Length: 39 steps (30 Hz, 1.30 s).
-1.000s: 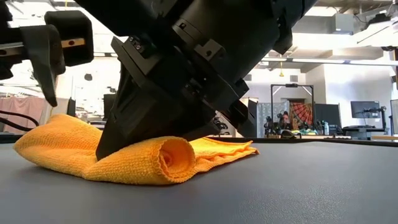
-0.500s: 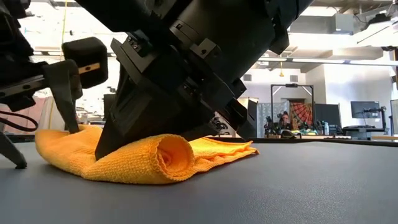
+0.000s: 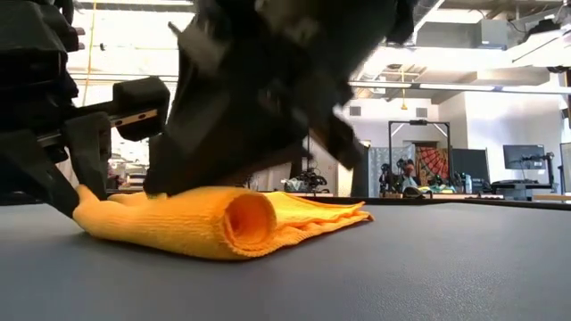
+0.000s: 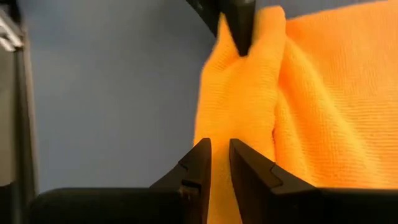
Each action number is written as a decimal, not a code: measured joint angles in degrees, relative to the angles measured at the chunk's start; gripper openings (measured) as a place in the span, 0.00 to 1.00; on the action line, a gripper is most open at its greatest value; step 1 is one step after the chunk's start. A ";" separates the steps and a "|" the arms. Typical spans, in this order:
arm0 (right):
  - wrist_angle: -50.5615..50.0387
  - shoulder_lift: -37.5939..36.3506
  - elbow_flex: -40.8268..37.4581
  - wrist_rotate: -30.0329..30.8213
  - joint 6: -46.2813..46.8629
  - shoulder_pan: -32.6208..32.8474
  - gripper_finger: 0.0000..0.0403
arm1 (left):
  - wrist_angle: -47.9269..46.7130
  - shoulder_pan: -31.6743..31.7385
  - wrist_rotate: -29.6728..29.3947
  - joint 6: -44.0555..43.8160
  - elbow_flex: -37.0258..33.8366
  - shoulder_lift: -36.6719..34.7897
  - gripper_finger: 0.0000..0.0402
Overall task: Roll towel
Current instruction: Roll the orange microfiber cloth
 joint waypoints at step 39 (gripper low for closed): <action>4.92 -3.43 0.13 3.87 -23.49 0.44 0.40 | -9.75 30.80 50.65 -43.29 -0.09 -3.20 0.00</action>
